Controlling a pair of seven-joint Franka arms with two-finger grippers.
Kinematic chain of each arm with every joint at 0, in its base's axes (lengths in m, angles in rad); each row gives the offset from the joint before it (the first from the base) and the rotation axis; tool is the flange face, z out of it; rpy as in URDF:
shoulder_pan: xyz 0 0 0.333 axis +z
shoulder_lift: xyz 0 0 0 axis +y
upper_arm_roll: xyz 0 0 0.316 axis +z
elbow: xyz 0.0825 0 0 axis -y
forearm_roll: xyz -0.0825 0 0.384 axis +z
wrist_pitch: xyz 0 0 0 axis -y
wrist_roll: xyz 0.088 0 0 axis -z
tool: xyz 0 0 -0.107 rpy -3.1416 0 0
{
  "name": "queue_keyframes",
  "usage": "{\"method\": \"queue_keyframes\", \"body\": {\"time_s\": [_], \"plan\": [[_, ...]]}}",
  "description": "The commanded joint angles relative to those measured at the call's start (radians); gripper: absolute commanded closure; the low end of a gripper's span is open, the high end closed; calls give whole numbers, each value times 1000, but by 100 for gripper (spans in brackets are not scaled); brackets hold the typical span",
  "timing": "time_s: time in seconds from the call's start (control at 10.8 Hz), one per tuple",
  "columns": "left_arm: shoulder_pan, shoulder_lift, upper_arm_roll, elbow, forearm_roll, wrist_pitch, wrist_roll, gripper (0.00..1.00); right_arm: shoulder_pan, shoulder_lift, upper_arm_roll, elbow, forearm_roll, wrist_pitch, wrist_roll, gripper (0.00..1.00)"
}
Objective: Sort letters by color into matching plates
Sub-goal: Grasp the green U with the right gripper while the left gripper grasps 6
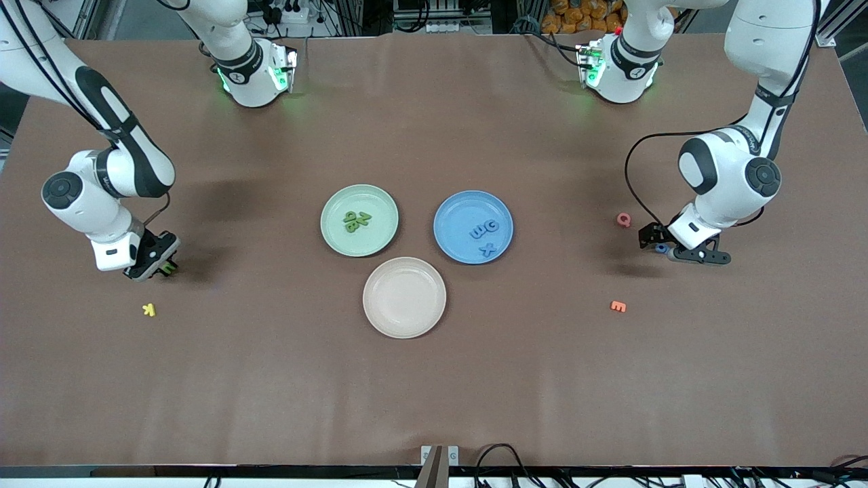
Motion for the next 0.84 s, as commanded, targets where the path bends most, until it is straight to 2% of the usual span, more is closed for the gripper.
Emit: {"method": "queue_keyframes", "body": {"time_s": [0.0,0.74], "plan": [[-9,27,13,8,-31,7,42,0,-23,22,15,9,-12,11,28,83],[-14,35,31,10,-17,1,39,0,-19,12,26,10,-9,10,366,84]]}}
